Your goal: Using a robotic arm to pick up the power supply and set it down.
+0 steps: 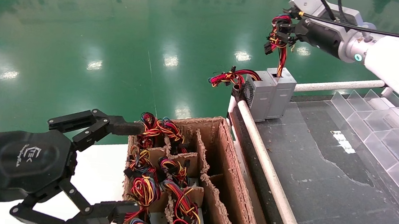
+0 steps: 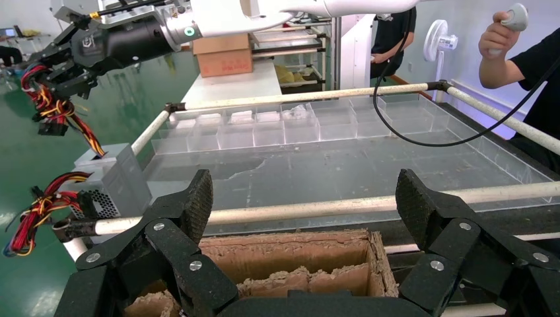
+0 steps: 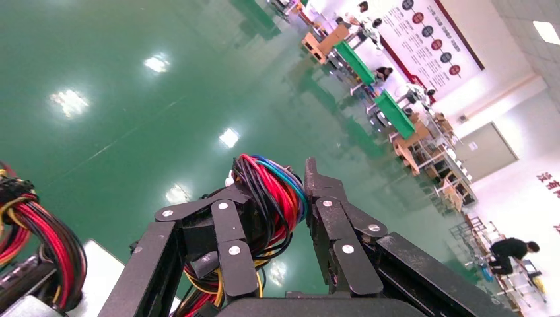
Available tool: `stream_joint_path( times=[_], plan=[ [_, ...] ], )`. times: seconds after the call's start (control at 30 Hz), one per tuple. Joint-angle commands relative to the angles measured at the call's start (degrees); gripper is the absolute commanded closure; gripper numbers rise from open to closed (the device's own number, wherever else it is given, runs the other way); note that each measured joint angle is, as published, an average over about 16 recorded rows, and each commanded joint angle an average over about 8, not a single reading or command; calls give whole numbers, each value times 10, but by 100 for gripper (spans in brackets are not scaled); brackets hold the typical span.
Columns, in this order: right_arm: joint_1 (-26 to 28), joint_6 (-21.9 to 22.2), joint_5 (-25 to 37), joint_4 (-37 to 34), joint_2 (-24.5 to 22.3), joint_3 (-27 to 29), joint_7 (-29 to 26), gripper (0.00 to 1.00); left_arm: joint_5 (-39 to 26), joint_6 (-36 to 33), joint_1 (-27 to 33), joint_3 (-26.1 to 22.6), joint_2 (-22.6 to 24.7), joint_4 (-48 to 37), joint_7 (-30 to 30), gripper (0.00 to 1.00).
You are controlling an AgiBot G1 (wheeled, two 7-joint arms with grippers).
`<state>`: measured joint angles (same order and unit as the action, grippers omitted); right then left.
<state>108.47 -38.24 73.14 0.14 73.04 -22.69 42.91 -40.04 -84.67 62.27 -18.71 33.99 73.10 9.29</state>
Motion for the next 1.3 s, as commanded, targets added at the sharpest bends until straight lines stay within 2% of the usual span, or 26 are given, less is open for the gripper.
stream_joint_path(
  times=[0.03, 0.23, 0.27, 0.3, 0.93, 1.3],
  plan=[
    [0, -2, 2, 0, 3, -1, 0, 85, 0, 0, 0, 0, 0, 0, 0, 0],
    [-1, -10, 6, -3, 3, -4, -1, 11, 0, 0, 0, 0, 0, 0, 0, 0],
    [-1, -11, 7, -4, 3, -5, -1, 3, 0, 0, 0, 0, 0, 0, 0, 0],
    [-2, -12, 8, -4, 2, -6, -1, 0, 0, 0, 0, 0, 0, 0, 0, 0],
    [-1, -19, 23, -10, -7, -16, -13, 0, 0, 0, 0, 0, 0, 0, 0, 0],
    [11, -49, 39, -24, -10, -27, -53, 0, 0, 0, 0, -1, 0, 0, 0, 0]
  ],
)
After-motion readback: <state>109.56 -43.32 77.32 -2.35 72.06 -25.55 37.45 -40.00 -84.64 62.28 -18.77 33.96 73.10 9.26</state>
